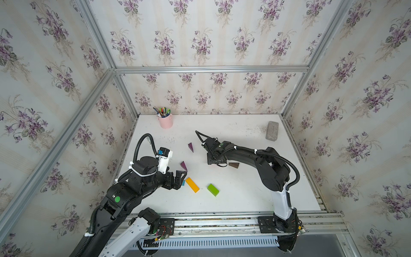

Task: Assemble a small pinwheel with building blocks
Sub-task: Move the building block to the center of the board, then pick up the building block from the center of the board.

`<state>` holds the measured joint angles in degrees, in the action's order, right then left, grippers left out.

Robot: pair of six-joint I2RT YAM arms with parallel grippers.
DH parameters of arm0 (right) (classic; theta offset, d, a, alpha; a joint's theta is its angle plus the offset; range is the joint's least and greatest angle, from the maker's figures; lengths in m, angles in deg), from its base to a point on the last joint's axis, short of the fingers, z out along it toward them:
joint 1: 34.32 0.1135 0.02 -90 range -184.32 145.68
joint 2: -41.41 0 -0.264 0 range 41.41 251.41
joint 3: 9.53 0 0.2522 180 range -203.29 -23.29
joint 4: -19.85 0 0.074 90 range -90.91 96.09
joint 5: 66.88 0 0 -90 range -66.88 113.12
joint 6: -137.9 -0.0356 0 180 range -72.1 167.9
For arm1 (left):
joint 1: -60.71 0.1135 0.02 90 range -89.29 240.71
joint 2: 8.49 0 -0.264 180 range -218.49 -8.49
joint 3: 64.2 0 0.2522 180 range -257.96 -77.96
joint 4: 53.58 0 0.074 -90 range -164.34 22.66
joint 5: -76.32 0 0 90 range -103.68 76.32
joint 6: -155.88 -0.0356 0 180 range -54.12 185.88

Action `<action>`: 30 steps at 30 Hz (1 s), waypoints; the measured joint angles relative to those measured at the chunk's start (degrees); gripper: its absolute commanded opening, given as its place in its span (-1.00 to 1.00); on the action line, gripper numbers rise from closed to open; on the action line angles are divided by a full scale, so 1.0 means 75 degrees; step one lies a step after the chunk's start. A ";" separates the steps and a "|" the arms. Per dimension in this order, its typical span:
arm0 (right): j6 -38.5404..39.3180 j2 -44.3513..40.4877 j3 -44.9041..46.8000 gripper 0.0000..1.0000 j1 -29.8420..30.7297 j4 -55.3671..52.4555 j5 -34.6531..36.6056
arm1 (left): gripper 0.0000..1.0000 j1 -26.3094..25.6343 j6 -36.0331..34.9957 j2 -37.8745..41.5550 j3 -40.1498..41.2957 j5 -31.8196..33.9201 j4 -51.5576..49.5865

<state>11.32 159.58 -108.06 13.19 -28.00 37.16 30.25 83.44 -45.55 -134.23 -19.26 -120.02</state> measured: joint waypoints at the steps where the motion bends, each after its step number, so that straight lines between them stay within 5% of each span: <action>1: 0.0003 -0.0032 0.0035 0.46 0.0000 0.0015 0.0000 | 0.99 0.0000 0.0000 0.0032 0.0026 -0.0009 0.0000; 14: 0.0472 -0.1189 0.0181 0.56 0.0009 0.0589 0.0047 | 0.99 0.0000 -0.0058 -0.0006 0.0195 -0.0006 0.0003; 20: 0.0743 -0.2818 0.1475 0.47 -0.0169 0.0918 0.0256 | 0.98 -0.0143 -0.0044 -0.0239 0.0568 -0.0009 0.0192; 25: 0.1134 -0.4803 0.3459 0.51 -0.1043 0.1451 -0.0026 | 0.92 -0.1585 0.0160 -0.1005 0.0892 0.0699 0.0329; 30: 0.1658 -0.7152 0.5386 0.70 -0.2492 0.2011 -0.1166 | 0.92 -0.3666 0.0452 -0.2588 0.0758 0.2419 0.0530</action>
<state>23.75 105.94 -67.67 -5.50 -12.92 28.42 2.76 86.83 -64.96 -128.55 -1.12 -116.05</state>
